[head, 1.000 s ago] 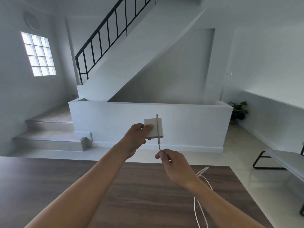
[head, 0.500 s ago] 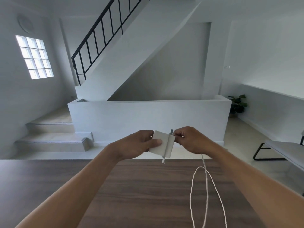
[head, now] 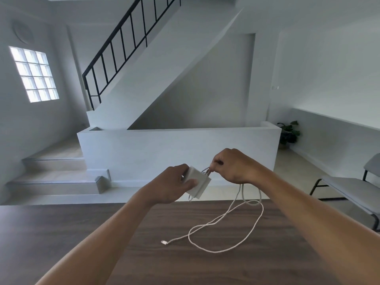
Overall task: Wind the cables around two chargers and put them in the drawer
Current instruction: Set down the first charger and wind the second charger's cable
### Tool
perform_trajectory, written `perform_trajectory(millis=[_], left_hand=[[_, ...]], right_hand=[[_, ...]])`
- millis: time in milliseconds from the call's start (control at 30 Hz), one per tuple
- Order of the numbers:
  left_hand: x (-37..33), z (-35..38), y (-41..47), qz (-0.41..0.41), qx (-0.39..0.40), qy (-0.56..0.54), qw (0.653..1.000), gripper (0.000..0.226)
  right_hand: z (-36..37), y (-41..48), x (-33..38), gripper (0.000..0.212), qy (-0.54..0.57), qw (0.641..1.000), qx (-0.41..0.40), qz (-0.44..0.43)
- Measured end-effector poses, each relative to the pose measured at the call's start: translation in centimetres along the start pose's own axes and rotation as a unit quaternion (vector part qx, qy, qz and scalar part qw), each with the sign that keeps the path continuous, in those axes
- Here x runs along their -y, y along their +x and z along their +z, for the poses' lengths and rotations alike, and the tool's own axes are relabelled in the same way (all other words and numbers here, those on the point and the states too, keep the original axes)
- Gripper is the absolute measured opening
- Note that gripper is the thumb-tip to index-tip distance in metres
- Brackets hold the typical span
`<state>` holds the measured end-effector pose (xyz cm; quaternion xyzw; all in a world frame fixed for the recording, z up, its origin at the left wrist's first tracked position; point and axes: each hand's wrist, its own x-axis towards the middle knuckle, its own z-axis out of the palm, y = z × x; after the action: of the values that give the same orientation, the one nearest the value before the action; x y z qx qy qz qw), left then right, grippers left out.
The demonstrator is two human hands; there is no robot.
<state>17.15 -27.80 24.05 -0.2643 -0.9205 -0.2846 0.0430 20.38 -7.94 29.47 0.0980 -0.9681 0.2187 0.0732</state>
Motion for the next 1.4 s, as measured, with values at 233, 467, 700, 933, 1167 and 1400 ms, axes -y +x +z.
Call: perform_trajectory(millis=[233,467,700,933,1167,1400], left_hand=[[-0.7,0.1,1.5,-0.064,-0.09,-0.01,0.994,0.024],[-3.8,-1.7,4.3,-0.079,-0.187,-0.09,0.975,0.021],[-5.1,-2.1,6.0,-0.119,-0.197,-0.306,0.924,0.035],[-5.6,-3.8,6.5,-0.09,-0.197,-0.412,0.885,0.033],[-4.1,-7.1,8.4,-0.111,-0.249,-0.391,0.879,0.026],[-1.3,-9.5,8.7,-0.173,-0.297,-0.429,0.835,0.02]], right_hand=[[-1.0,-2.3,0.8,0.027,0.027,0.999,0.021,0.029],[2.0,-4.1,1.9,0.024,0.231,0.971,-0.012,0.057],[3.7,-4.2,0.7,0.024,0.295,0.954,-0.033,0.033],[5.3,-4.5,-0.5,0.011,0.401,0.91,-0.082,0.069],[5.6,-5.0,-2.0,0.023,0.306,0.928,-0.209,-0.028],[8.0,-6.5,-4.3,0.026,0.203,0.926,-0.296,-0.115]])
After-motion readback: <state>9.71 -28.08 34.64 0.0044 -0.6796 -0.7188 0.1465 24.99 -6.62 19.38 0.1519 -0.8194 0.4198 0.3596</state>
